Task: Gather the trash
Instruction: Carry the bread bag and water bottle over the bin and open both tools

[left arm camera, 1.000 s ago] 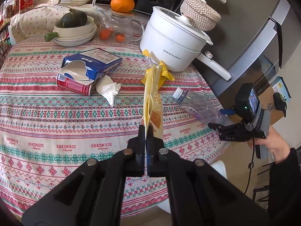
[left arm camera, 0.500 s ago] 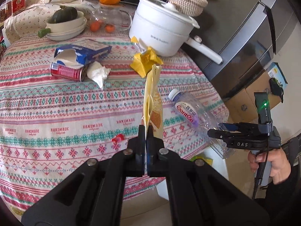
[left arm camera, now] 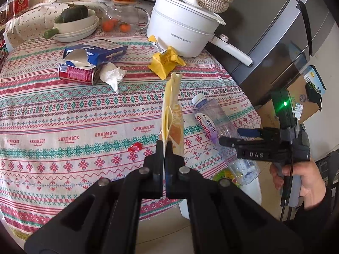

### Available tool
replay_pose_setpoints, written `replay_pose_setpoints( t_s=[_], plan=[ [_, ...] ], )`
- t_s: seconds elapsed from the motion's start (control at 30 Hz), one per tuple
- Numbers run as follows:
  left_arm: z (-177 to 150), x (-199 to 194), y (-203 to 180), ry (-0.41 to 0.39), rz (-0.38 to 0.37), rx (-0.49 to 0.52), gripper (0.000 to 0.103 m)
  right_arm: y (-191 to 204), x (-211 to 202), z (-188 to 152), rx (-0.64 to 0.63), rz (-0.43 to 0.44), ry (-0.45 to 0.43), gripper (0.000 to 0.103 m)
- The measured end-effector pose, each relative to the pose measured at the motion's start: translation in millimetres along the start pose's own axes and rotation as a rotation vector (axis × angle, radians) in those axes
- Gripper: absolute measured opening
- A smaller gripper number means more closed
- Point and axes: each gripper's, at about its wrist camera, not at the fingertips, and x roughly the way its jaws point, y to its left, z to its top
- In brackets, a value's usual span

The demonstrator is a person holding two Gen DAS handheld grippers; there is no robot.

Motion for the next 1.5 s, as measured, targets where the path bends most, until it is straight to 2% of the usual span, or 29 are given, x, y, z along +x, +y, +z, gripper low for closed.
replay_pose_setpoints(
  t_s=[0.17, 0.33, 0.5, 0.57, 0.7, 0.93, 1.1, 1.3, 1.4, 1.47, 1.5],
  plan=[
    [0.3, 1.4, -1.6, 0.002, 0.008, 0.012, 0.001, 6.5, 8.7, 22.3, 0.000, 0.026, -0.034, 0.071],
    [1.1, -0.2, -1.4, -0.003, 0.013, 0.014, 0.001, 8.7, 16.4, 25.3, -0.025, 0.012, -0.056, 0.064],
    [-0.8, -6.9, -6.2, -0.008, -0.006, 0.041, 0.001, 1.5, -18.7, 11.6, -0.024, 0.021, -0.160, 0.062],
    [-3.7, -8.7, -12.6, 0.007, -0.024, 0.066, 0.001, -7.8, -40.8, 0.0, -0.005, 0.047, -0.221, 0.062],
    [-12.7, -12.8, -31.4, 0.044, -0.089, 0.112, 0.001, -32.8, -80.0, -33.0, 0.041, 0.038, -0.307, 0.062],
    [-56.9, -2.8, -97.5, 0.179, -0.211, 0.273, 0.001, -61.4, -127.6, -95.3, 0.096, -0.005, -0.387, 0.063],
    [-92.6, 26.1, -138.2, 0.288, -0.217, 0.382, 0.001, -79.6, -136.9, -134.7, 0.143, 0.000, -0.425, 0.063],
    [-113.1, 59.6, -164.5, 0.375, -0.215, 0.444, 0.001, -96.1, -129.4, -155.1, 0.184, -0.008, -0.434, 0.063],
    [-115.4, 67.0, -172.3, 0.365, -0.193, 0.478, 0.009, -99.6, -125.7, -161.0, 0.195, -0.015, -0.449, 0.064],
    [-111.4, 66.8, -172.4, 0.343, -0.172, 0.480, 0.031, -101.9, -121.8, -165.4, 0.202, -0.025, -0.467, 0.064],
    [-109.4, 65.8, -171.0, 0.332, -0.168, 0.471, 0.034, -102.9, -119.4, -166.5, 0.202, -0.028, -0.473, 0.064]
  ],
)
